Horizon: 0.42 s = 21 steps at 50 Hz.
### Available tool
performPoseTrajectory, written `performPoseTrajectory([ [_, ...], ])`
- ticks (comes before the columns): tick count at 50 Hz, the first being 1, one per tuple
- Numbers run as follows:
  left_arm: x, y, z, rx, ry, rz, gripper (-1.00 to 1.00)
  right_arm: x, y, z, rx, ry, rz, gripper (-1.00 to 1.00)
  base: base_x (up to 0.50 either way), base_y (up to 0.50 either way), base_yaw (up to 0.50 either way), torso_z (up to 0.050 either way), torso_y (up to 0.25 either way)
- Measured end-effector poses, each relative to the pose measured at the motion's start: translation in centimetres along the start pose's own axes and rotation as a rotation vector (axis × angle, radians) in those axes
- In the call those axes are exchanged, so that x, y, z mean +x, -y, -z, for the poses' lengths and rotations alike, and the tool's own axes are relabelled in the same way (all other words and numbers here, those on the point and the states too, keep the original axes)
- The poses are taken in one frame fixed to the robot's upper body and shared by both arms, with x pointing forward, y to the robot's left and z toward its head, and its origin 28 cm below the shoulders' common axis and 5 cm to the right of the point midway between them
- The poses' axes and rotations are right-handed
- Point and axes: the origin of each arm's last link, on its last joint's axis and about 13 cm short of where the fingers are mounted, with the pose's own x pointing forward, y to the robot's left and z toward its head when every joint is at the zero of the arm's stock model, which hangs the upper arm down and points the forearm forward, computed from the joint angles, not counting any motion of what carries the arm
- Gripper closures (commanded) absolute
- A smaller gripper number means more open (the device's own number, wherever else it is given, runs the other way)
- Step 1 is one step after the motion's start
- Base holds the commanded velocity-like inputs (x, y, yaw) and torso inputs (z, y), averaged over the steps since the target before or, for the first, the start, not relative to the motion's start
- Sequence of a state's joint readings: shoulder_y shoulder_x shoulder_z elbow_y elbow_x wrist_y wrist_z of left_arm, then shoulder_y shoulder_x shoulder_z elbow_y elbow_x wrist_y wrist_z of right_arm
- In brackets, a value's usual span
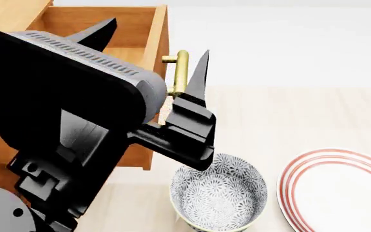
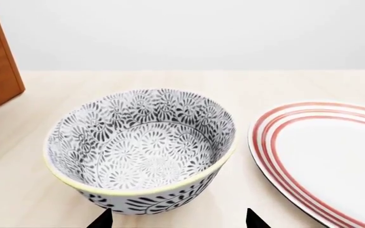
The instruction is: Open the top drawer of the cabinet.
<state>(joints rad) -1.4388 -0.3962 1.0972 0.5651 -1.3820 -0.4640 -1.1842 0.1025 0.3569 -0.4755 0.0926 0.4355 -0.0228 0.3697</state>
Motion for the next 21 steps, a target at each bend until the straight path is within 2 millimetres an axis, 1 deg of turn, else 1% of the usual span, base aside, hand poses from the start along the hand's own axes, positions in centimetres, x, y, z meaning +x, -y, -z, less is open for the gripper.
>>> performPoseTrajectory([
  [9,-2.1,0.5,1.5,0.092,0.100,0.040,-1.00,0.0,0.0,0.0,-0.002,-0.001,-0.001,-1.00,0.00,0.00,0.00,0.000,0.000],
  [15,-3.0,0.4,2.7,0.131,0.162,0.040,-1.00,-0.1,-0.1,-0.1,-0.004,-0.002,-0.002,-1.00,0.00,0.00,0.00,0.000,0.000],
  [21,-3.6,0.1,4.6,0.159,0.195,0.022,-1.00,0.1,0.0,0.3,-0.005,-0.002,-0.003,-1.00,0.00,0.00,0.00,0.000,0.000],
])
